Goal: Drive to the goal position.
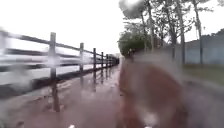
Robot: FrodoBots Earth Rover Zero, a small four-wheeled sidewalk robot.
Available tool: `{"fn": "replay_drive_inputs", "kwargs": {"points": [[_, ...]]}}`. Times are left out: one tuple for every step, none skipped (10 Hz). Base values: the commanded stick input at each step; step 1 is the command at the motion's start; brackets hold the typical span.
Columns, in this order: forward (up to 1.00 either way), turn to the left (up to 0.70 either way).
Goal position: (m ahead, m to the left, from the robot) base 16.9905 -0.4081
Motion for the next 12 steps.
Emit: {"fn": "replay_drive_inputs", "kwargs": {"points": [[1.0, 0.0], [1.0, 0.0], [1.0, 0.0], [1.0, 0.0], [1.0, 0.0], [1.0, 0.0], [1.0, 0.0], [0.38, 0.0], [0.0, 0.0], [0.0, 0.0], [0.0, 0.0], [0.0, 0.0]]}}
